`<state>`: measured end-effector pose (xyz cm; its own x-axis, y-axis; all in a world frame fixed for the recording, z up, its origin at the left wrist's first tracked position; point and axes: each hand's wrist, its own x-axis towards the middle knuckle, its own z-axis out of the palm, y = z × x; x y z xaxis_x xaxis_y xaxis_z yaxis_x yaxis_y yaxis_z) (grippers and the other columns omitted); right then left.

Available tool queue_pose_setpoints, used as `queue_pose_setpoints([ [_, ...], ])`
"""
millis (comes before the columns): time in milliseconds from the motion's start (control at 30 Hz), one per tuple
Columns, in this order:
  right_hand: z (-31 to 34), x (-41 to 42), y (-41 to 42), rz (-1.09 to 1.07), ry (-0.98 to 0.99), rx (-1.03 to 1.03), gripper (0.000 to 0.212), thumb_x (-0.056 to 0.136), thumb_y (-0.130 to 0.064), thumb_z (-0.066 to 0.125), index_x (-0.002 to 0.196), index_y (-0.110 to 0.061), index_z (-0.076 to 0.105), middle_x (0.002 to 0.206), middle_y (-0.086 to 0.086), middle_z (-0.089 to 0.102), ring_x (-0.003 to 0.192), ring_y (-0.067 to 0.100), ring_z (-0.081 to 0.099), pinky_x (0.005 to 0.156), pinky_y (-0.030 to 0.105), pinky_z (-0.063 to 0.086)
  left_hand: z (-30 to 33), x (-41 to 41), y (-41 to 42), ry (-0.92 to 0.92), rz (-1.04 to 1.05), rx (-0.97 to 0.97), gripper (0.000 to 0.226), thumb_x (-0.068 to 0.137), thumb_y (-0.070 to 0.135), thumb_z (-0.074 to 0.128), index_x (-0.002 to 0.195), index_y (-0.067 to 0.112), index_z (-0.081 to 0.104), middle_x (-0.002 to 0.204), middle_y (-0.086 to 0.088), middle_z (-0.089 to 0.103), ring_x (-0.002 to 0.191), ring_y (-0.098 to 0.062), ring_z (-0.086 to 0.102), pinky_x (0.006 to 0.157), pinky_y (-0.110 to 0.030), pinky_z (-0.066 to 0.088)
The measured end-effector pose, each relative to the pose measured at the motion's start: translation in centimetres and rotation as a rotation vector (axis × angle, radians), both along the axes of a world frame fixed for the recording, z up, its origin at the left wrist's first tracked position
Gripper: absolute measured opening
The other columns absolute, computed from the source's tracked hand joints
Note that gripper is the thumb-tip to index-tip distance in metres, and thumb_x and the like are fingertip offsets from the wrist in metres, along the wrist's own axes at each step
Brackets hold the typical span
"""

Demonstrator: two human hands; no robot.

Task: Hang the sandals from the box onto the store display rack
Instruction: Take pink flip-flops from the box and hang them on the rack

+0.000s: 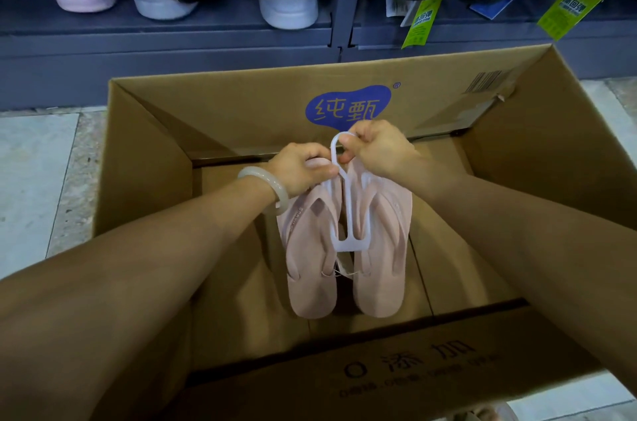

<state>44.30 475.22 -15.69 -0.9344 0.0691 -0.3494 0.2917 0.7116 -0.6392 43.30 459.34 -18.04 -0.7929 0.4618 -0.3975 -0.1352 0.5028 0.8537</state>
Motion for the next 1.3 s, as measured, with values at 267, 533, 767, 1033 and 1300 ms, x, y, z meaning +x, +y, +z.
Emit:
queue_pose_setpoints([
  [267, 0.6, 0.9, 0.6, -0.014, -0.076, -0.238, 0.022, 0.093, -0.022, 0.056, 0.072, -0.020, 0.062, 0.072, -0.008, 0.060, 0.067, 0.002, 0.052, 0.063, 0.014, 0.041, 1.1, -1.7, -0.3, -0.143, -0.039, -0.045, 0.019, 0.085, 0.037, 0.064, 0.096, 0.023, 0.069, 0.094, 0.005, 0.068, 0.094, -0.012, 0.062, 0.092, -0.028, 0.048],
  [533, 0.9, 1.1, 0.8, -0.010, -0.102, -0.321, 0.022, 0.093, -0.020, 0.056, 0.093, -0.003, 0.069, 0.079, -0.001, 0.066, 0.079, 0.009, 0.059, 0.083, 0.024, 0.049, 1.7, -1.9, 0.2, -0.262, -0.123, -0.064, 0.021, 0.086, 0.038, 0.061, 0.094, 0.022, 0.071, 0.092, 0.001, 0.071, 0.088, -0.013, 0.064, 0.085, -0.027, 0.050],
  [767, 1.3, 0.2, 1.0, 0.088, -0.180, -0.374, 0.024, 0.095, -0.020, 0.050, 0.073, -0.017, 0.059, 0.073, -0.004, 0.066, 0.071, 0.006, 0.060, 0.082, 0.022, 0.046, 2.1, -2.1, 0.2, -0.289, -0.097, -0.005, 0.016, 0.089, 0.026, 0.059, 0.084, 0.017, 0.071, 0.077, 0.004, 0.070, 0.070, -0.006, 0.064, 0.065, -0.015, 0.050],
  [1033, 11.1, -2.5, 1.0, 0.110, -0.319, -0.495, 0.019, 0.095, -0.021, 0.051, 0.080, -0.014, 0.060, 0.080, 0.002, 0.067, 0.086, 0.016, 0.062, 0.095, 0.033, 0.046, 11.5, -4.1, -0.8, -0.269, -0.122, 0.039, 0.017, 0.089, 0.025, 0.058, 0.082, 0.023, 0.074, 0.079, 0.013, 0.073, 0.076, 0.005, 0.065, 0.071, -0.007, 0.048],
  [1300, 32.8, -3.7, 0.4, 0.159, -0.305, -0.418, 0.025, 0.091, -0.026, 0.058, 0.097, -0.004, 0.068, 0.095, 0.009, 0.073, 0.096, 0.016, 0.066, 0.100, 0.032, 0.047, 31.8, -4.6, -2.0, -0.206, -0.091, 0.121, 0.017, 0.087, 0.021, 0.060, 0.079, 0.021, 0.075, 0.075, 0.011, 0.073, 0.074, 0.005, 0.063, 0.072, -0.009, 0.048],
])
